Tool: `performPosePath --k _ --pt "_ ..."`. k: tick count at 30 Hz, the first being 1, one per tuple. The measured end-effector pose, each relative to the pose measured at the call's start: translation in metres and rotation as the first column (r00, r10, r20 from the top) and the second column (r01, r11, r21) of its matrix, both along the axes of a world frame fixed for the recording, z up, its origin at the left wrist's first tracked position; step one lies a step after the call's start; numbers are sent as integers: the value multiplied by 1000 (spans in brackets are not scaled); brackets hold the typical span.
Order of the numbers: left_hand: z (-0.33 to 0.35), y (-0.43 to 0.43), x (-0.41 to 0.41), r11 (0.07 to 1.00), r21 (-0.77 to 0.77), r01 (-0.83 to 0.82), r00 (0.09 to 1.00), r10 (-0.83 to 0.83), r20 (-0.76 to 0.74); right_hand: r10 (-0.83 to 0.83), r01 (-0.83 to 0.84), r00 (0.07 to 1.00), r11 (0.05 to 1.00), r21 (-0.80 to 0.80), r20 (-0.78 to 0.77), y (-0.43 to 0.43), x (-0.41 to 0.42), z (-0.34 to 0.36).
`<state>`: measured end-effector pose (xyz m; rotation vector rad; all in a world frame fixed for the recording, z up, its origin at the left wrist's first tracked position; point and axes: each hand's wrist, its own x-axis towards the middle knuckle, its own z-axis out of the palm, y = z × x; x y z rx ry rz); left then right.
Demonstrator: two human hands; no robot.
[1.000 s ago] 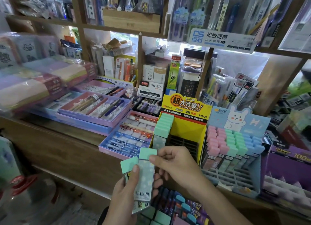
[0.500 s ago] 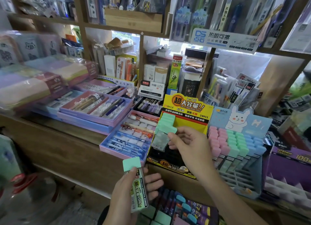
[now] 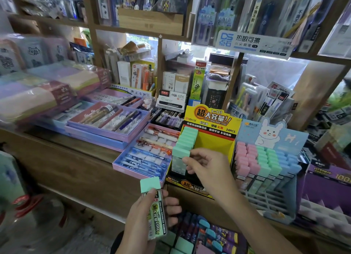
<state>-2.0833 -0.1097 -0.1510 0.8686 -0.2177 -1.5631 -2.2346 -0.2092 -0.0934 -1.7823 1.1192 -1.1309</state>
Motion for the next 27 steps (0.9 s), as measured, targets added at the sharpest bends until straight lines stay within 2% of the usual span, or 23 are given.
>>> performPosePath --k 3,11,18,23,27 --pt "0 3 1 1000 -20 -2 1000 2 4 -51 51 999 998 32 -8 -3 2 -4" --pt "7 6 -3 999 -4 -54 993 54 108 -117 118 979 993 0 -169 -9 5 -8" --pt "0 10 -2 993 -65 -98 966 110 236 -125 128 983 992 12 -131 5 0 -4" --pt "-1 16 0 987 -145 -64 948 105 300 24 -18 997 996 83 -78 40 -36 -7" --pt "-3 16 -2 989 -143 -46 937 92 337 163 -112 975 947 302 -152 62 -78 -20"
